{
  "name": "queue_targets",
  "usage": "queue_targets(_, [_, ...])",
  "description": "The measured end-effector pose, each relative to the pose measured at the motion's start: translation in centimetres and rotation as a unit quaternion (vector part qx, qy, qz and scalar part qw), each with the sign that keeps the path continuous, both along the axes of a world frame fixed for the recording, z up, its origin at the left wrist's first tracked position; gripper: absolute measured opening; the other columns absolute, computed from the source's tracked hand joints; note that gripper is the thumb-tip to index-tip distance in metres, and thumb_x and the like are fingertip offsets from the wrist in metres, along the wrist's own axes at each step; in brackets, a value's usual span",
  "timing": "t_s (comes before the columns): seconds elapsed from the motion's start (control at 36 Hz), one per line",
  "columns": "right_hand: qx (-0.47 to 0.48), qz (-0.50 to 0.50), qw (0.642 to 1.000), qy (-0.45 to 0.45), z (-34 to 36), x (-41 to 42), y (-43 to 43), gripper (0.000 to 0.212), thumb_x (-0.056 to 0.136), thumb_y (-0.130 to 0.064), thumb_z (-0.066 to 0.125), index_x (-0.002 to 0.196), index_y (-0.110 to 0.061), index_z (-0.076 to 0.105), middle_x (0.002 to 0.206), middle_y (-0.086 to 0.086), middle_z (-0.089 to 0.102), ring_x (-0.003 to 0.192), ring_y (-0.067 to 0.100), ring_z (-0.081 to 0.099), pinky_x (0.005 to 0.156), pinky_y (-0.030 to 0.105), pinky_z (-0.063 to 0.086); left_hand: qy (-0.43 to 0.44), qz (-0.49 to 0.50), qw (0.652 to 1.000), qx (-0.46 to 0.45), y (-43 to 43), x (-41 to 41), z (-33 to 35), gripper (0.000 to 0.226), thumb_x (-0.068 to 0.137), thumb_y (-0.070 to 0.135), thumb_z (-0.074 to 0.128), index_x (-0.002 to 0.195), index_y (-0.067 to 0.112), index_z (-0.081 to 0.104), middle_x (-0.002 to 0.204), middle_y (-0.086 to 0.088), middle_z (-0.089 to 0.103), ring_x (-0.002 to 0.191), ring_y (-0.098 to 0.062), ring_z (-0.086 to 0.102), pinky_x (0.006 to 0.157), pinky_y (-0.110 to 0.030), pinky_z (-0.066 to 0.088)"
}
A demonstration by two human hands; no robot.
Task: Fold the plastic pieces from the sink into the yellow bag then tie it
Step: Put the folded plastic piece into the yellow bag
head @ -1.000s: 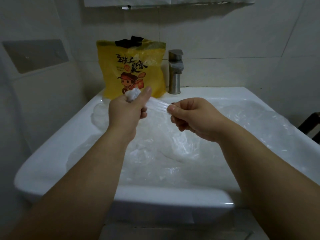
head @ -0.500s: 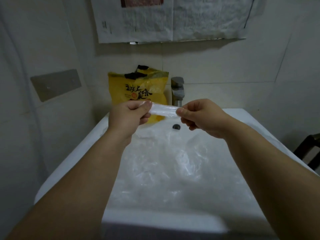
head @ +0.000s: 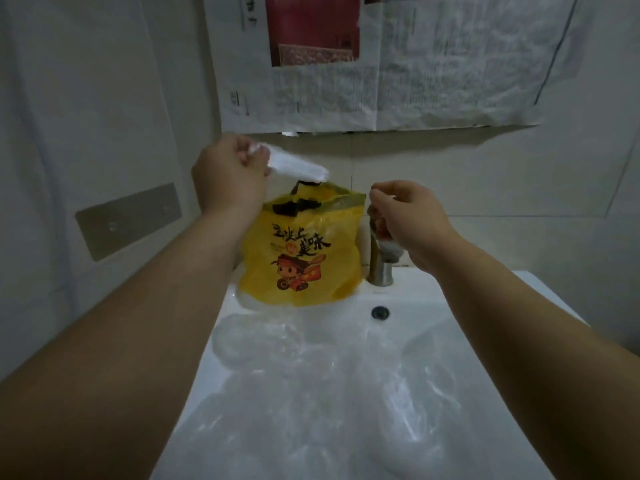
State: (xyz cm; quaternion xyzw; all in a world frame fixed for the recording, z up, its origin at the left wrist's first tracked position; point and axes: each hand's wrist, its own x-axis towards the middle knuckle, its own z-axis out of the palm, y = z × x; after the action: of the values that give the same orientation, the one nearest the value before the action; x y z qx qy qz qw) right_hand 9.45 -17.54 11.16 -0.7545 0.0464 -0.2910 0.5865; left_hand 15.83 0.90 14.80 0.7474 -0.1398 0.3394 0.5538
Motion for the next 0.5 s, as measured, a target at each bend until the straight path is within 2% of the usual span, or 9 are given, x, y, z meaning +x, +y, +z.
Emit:
queue_targets(0.11, [-0.023,-0.003,1.0,-0.003,0.3,2.1,0.0,0.029,0.098,-0.021,0.051,0.126,-0.016,0.057,0.091,0.001,0.063,0.064,0.009,0.054,0.059,0.025,0.051,-0.022,0.053,0.988,0.144,-1.5,2.9,1.1,0.019,0.096,0.025,0.057,0.106,0.012,0.066,0.101,-0.004,0.067,0.091,-0.019,0.06,0.075,-0.027,0.043])
queue_targets(0.19, [-0.038,0.0,0.999,-0.005,0.4,3.4,0.1,0.028,0.098,-0.023,0.051,0.125,-0.016,0.057,0.086,-0.002,0.062,0.061,0.009,0.053,0.057,0.024,0.05,0.041,0.023,0.965,0.258,-2.5,4.5,1.0,0.016,0.095,0.025,0.06,0.103,0.016,0.071,0.102,-0.003,0.066,0.094,-0.019,0.057,0.082,-0.031,0.043])
queue_targets(0.25, [-0.048,0.001,0.999,-0.005,0.5,4.1,0.3,0.027,0.099,-0.022,0.05,0.124,-0.017,0.058,0.082,-0.003,0.062,0.06,0.009,0.052,0.056,0.023,0.05,0.103,0.03,0.927,0.359,-3.1,5.3,0.8,0.015,0.095,0.033,0.059,0.093,0.026,0.072,0.106,-0.002,0.067,0.105,-0.025,0.057,0.097,-0.042,0.043])
queue_targets(0.28, [-0.05,0.003,0.999,-0.003,0.5,4.4,0.3,0.026,0.099,-0.021,0.05,0.123,-0.017,0.058,0.081,-0.004,0.061,0.059,0.009,0.052,0.056,0.024,0.049,0.135,0.045,0.893,0.426,-3.4,5.6,0.6,0.018,0.096,0.04,0.056,0.092,0.03,0.071,0.108,-0.003,0.065,0.111,-0.029,0.054,0.102,-0.048,0.038])
queue_targets(0.33, [-0.053,0.004,0.999,-0.001,0.6,4.7,0.4,0.026,0.099,-0.022,0.05,0.122,-0.016,0.059,0.081,-0.004,0.061,0.059,0.009,0.05,0.058,0.026,0.049,0.188,0.045,0.832,0.52,-3.8,5.8,0.3,0.037,0.098,0.052,0.043,0.109,0.027,0.068,0.119,-0.009,0.06,0.122,-0.036,0.046,0.108,-0.055,0.027])
queue_targets(0.36, [-0.056,0.003,0.998,0.001,0.5,4.8,0.5,0.026,0.098,-0.022,0.05,0.122,-0.017,0.059,0.082,-0.003,0.061,0.059,0.009,0.05,0.058,0.026,0.049,0.206,0.037,0.826,0.524,-3.9,5.9,0.1,0.048,0.1,0.054,0.035,0.118,0.021,0.064,0.126,-0.013,0.057,0.126,-0.038,0.042,0.111,-0.058,0.023])
queue_targets(0.42, [-0.065,0.001,0.998,0.001,0.5,4.6,0.5,0.026,0.099,-0.023,0.05,0.122,-0.017,0.059,0.083,-0.004,0.062,0.059,0.009,0.051,0.058,0.025,0.05,0.196,0.043,0.859,0.47,-4.0,5.4,0.2,0.053,0.102,0.047,0.026,0.117,0.011,0.062,0.128,-0.016,0.054,0.129,-0.037,0.038,0.114,-0.061,0.014])
queue_targets(0.44, [-0.065,-0.001,0.998,0.002,0.3,4.3,0.6,0.026,0.099,-0.023,0.05,0.122,-0.017,0.059,0.083,-0.004,0.062,0.06,0.009,0.051,0.058,0.024,0.05,0.168,0.06,0.885,0.43,-3.8,4.9,0.3,0.053,0.102,0.043,0.025,0.108,0.008,0.064,0.121,-0.015,0.056,0.128,-0.036,0.039,0.114,-0.06,0.011])
queue_targets(0.5, [-0.067,-0.003,0.998,0.002,0.2,3.8,0.6,0.026,0.099,-0.023,0.049,0.123,-0.017,0.059,0.083,-0.004,0.061,0.06,0.009,0.051,0.058,0.025,0.05,0.105,0.078,0.934,0.334,-3.6,4.0,0.8,0.05,0.101,0.037,0.026,0.085,0.01,0.065,0.096,-0.008,0.058,0.12,-0.033,0.044,0.112,-0.056,0.016])
